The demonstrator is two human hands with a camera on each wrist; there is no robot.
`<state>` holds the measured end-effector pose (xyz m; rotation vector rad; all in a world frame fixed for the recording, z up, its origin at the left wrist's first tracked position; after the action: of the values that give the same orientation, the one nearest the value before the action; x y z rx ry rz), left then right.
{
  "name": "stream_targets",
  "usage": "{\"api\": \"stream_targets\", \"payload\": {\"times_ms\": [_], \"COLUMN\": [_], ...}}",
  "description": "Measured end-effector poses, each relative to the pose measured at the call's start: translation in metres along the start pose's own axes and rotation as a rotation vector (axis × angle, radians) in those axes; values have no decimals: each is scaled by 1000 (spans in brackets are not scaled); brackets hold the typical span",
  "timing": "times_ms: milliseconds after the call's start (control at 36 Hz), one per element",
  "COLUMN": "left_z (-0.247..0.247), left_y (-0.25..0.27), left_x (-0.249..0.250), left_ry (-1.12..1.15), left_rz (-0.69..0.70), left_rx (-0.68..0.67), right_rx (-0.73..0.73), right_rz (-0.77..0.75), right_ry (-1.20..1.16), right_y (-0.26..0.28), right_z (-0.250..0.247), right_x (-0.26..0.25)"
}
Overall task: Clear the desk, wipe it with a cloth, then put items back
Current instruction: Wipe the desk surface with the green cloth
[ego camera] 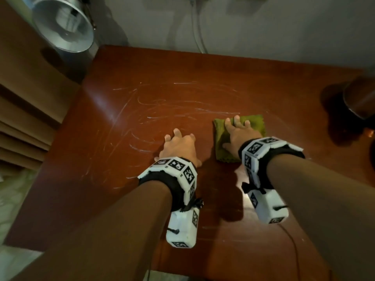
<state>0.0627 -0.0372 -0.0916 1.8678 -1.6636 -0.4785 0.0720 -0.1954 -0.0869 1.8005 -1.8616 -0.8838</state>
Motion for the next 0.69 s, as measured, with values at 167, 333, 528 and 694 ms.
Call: {"api": "stream_targets", "payload": {"times_ms": [167,333,528,694], "left_z": [-2,-7,-16,-19], "left_y": [3,3,-12,-28], "left_x": [2,1,-3,0], "left_ry": [-35,-29,-43,-46], "left_rz": [-1,-29,-26,1], "left_rx": [17,20,-11,-12], "right_rx": [-84,-82,-49,-11], "right_rz": [-43,-80,-59,-60], "right_ry": [-17,5,-5,9], "right_y": [25,25,-5,-31], "right_z": [31,29,-1,-18], "right_x": [-1,3,-2,-1]}}
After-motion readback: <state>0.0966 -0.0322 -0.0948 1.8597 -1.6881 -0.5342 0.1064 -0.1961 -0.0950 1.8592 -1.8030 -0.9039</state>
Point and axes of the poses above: each hand's wrist, its own y-axis away from the middle knuckle, its own z-axis out of the palm, x = y × z, the point moved 4 cm from there along -y, towards the middle knuckle, and after that the axes turned 8 degrees about -z, right-handed, at the moved point
